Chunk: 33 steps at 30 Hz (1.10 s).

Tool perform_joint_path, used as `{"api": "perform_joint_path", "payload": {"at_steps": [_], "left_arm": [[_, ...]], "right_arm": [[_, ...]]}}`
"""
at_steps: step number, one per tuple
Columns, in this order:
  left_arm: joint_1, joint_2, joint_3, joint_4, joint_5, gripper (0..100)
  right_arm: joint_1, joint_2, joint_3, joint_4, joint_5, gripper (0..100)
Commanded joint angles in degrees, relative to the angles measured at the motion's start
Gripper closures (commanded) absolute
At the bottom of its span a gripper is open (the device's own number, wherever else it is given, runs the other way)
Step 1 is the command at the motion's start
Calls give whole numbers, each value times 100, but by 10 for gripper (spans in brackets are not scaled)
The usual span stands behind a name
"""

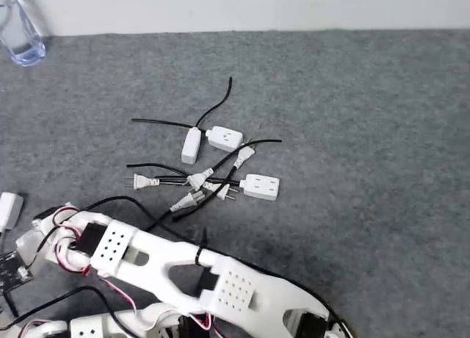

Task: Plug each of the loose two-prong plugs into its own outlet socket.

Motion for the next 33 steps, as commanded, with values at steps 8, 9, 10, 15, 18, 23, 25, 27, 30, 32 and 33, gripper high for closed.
{"api": "perform_joint_path", "payload": {"at_steps": [8, 9, 10, 15, 18, 23, 25, 27, 30, 32, 33], "left_arm": [[237, -44, -75, 193, 35, 706], [237, -44, -75, 193, 35, 706], [237, -44, -75, 193, 35, 706], [237, -44, -75, 202, 35, 706], [237, -44, -75, 202, 35, 706], [237, -44, -75, 202, 35, 706], [237, -44, -75, 202, 35, 706], [237, -44, -75, 202, 26, 706], [237, -44, -75, 202, 26, 706], [237, -44, -75, 202, 26, 706], [237, -53, -75, 202, 26, 706]], "right_arm": [[-286, 365, -1670, -92, -1451, 757], [-286, 365, -1670, -92, -1451, 757], [-286, 365, -1670, -92, -1451, 757], [-40, 277, -1741, -31, -1451, 760], [295, 13, -2031, 734, -1451, 760], [796, -453, -2998, 2624, -1486, 760], [901, -576, -3473, 3415, -1486, 760], [989, -655, -4000, 4259, -1486, 760], [1112, -699, -4862, 5490, -1459, 760], [1253, -769, -5055, 6132, -1459, 760], [1358, -884, -5020, 6422, -1459, 760]]}}
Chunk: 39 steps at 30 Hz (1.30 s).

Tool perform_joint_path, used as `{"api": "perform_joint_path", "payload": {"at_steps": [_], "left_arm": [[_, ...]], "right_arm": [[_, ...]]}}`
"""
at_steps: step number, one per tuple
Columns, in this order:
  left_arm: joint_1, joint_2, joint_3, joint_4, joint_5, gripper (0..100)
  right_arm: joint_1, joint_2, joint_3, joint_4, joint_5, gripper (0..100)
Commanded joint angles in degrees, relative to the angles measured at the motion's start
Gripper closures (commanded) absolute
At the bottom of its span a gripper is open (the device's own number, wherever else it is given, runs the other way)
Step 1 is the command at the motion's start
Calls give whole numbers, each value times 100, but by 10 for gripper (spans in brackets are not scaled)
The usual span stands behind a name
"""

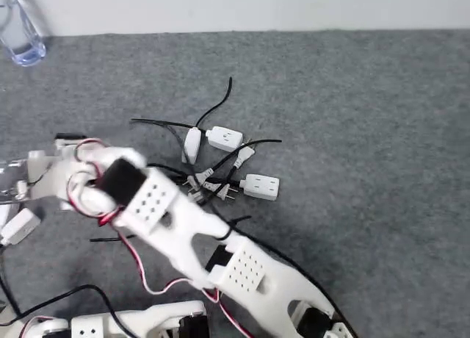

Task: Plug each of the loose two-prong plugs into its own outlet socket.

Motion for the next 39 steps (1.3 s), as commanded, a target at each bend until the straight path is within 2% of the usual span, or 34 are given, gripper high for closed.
{"api": "perform_joint_path", "payload": {"at_steps": [1, 3, 7, 10, 22, 28, 31, 35, 39], "left_arm": [[18, -62, -75, 44, 9, 706], [26, -62, -75, 44, -211, 706], [220, -70, -75, 44, -404, 706], [448, -70, -75, 53, -404, 706], [985, -70, -75, 53, -404, 706], [1169, -70, -75, 229, -404, 706], [1275, -70, -75, 413, -404, 706], [1310, -70, -75, 413, -404, 706], [1266, -70, -75, 413, -404, 706]], "right_arm": [[391, -664, -448, 1156, -44, 760], [673, -945, -378, 1226, -185, 765], [1437, -1587, -352, 1226, -879, 835], [1965, -2141, -202, 1218, -862, 870], [4110, -4031, 897, 1218, -897, 871], [4989, -4752, 2866, 1218, -905, 871], [5015, -5130, 4431, 1209, -888, 836], [4892, -5578, 6295, 1130, -853, 719], [4857, -5886, 7701, 681, -123, 689]]}}
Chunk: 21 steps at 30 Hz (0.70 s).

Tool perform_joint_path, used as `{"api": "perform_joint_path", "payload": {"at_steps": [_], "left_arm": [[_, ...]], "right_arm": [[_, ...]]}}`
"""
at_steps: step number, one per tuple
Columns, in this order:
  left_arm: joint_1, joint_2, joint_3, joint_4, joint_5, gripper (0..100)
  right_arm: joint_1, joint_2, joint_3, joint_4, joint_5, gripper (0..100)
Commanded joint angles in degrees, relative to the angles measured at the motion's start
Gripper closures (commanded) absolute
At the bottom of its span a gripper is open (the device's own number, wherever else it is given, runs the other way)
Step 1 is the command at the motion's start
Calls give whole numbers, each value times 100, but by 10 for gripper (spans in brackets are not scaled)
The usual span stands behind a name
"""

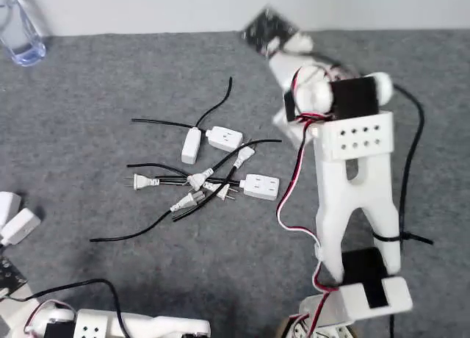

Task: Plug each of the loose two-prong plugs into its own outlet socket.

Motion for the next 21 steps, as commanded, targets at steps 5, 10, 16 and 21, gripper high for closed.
{"api": "perform_joint_path", "payload": {"at_steps": [5, 10, 16, 21], "left_arm": [[-18, -35, -75, 35, -62, 706], [-18, -35, -75, 35, -62, 706], [-18, -35, -75, 35, -62, 706], [-18, -35, -75, 35, -62, 706]], "right_arm": [[-84, -611, 2664, -1534, 1011, 691], [-101, -725, 4185, -2993, 1538, 691], [-523, -708, 4905, -3679, 1987, 691], [-1007, -664, 5204, -3767, 2523, 691]]}}
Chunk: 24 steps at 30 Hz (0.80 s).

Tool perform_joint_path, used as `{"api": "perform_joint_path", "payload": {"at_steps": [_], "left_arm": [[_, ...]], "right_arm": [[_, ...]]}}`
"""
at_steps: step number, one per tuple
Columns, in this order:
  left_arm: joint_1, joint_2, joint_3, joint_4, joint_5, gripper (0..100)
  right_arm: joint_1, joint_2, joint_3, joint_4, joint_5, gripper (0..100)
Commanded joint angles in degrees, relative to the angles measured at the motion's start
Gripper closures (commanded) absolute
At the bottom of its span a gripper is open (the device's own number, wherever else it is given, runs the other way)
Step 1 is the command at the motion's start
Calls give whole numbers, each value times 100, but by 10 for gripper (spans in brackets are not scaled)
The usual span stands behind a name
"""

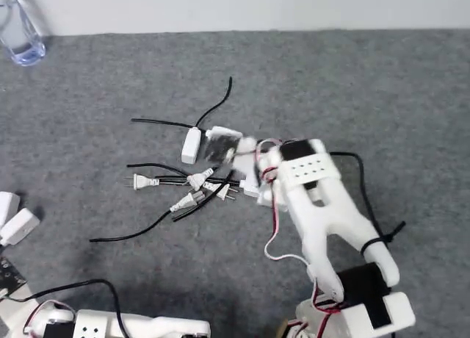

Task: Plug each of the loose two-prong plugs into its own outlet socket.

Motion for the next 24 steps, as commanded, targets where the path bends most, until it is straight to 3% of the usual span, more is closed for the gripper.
{"api": "perform_joint_path", "payload": {"at_steps": [1, 11, 20, 24], "left_arm": [[-18, -35, -75, 35, -70, 706], [-18, -35, -75, 35, -79, 706], [-18, -35, -75, 35, -79, 706], [-18, -35, -75, 35, -79, 706]], "right_arm": [[-259, -233, 149, -277, 475, 691], [-84, -31, 668, -1235, 1574, 690], [22, 1525, -264, -1420, 1477, 696], [13, 1789, -404, -1420, 1327, 835]]}}
